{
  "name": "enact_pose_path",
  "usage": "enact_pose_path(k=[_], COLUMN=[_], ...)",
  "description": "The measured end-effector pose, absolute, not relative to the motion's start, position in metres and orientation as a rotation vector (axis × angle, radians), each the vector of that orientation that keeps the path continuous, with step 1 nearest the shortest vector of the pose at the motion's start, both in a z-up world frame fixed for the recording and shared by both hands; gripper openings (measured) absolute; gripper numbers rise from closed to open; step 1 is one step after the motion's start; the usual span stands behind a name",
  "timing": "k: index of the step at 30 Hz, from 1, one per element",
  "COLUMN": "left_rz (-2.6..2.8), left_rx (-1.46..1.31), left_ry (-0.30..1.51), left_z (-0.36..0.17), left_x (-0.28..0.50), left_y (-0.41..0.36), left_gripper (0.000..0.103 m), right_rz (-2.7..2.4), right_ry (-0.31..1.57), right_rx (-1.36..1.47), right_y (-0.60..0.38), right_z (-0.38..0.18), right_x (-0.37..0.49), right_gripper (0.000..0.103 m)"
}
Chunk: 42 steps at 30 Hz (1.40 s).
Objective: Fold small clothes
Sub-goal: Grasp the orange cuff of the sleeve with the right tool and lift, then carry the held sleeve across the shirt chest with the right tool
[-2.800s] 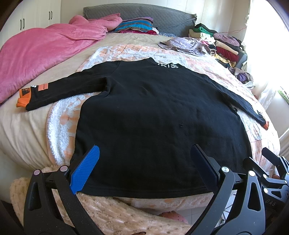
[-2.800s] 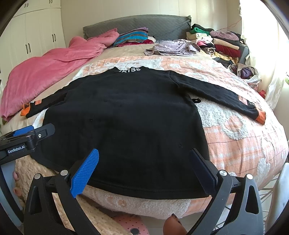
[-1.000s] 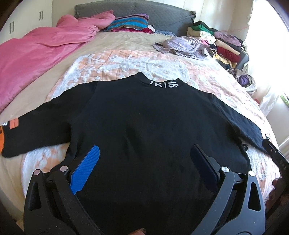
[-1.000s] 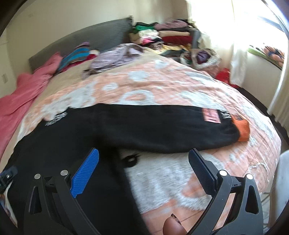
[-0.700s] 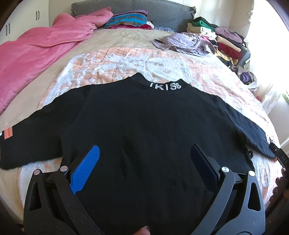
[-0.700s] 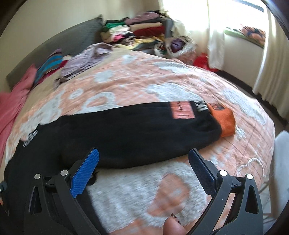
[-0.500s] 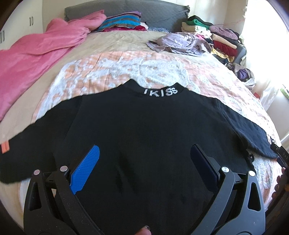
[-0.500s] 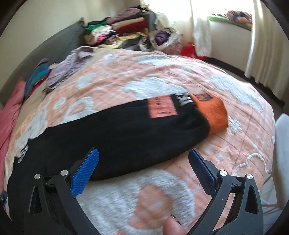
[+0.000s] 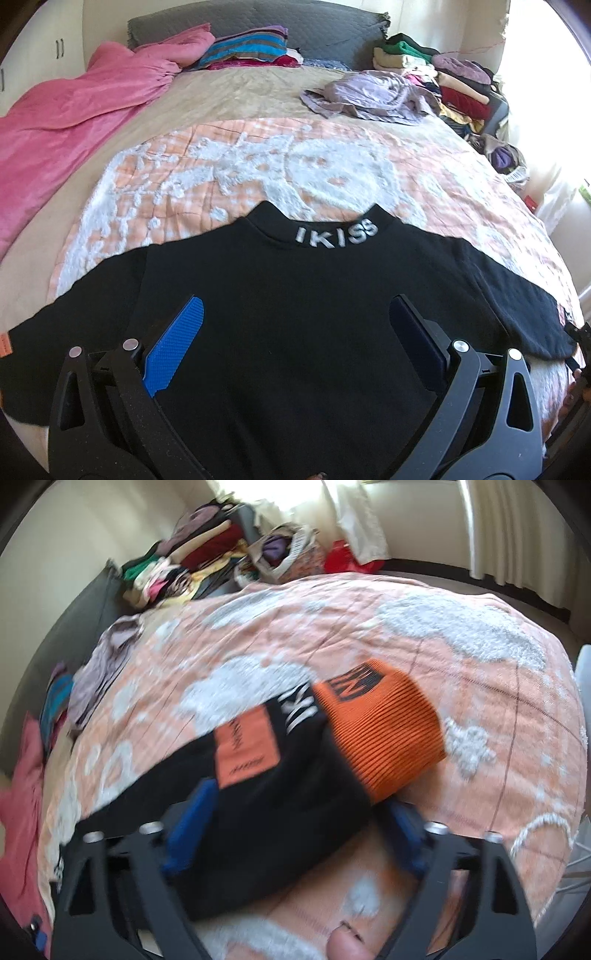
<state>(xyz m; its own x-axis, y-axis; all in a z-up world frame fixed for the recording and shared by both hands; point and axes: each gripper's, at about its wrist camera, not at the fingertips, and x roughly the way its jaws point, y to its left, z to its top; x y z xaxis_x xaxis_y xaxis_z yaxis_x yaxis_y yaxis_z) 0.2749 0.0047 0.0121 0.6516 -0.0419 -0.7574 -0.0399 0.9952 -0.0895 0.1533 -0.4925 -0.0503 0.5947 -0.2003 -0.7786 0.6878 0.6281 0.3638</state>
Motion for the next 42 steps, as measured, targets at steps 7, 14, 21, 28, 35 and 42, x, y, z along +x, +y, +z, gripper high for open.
enact_pose_path(k=[7,14,21,28,35,42], left_rz=[0.021,-0.034,-0.109,-0.170,-0.215,-0.237], left_rx=[-0.126,-0.193,-0.236,-0.332,-0.433,-0.470], left_ry=[0.859,0.883,0.841,0.823,0.812,0.806], left_z=[0.005,-0.004,0.010,0.014,0.013,0.009], left_x=[0.282,0.285,0.271,0.260,0.253,0.249], left_y=[0.028,0.049,0.059,0.077,0.098,0.118], left_gripper=[0.094,0.094,0.094,0.094,0.094,0.094], right_rz=[-0.520,-0.405,-0.275,-0.171,-0.086,-0.002], right_ry=[0.642,0.534,0.478,0.488,0.539,0.585], right_rx=[0.814,0.717,0.631,0.544,0.456,0.390], right_y=[-0.501,-0.462,-0.398,-0.332,-0.252,-0.195], right_z=[-0.044,0.003,0.051,0.080,0.082,0.074], right_x=[0.149,0.154,0.166,0.181,0.194,0.206], right_gripper=[0.023,0.018,0.018,0.018,0.018,0.018])
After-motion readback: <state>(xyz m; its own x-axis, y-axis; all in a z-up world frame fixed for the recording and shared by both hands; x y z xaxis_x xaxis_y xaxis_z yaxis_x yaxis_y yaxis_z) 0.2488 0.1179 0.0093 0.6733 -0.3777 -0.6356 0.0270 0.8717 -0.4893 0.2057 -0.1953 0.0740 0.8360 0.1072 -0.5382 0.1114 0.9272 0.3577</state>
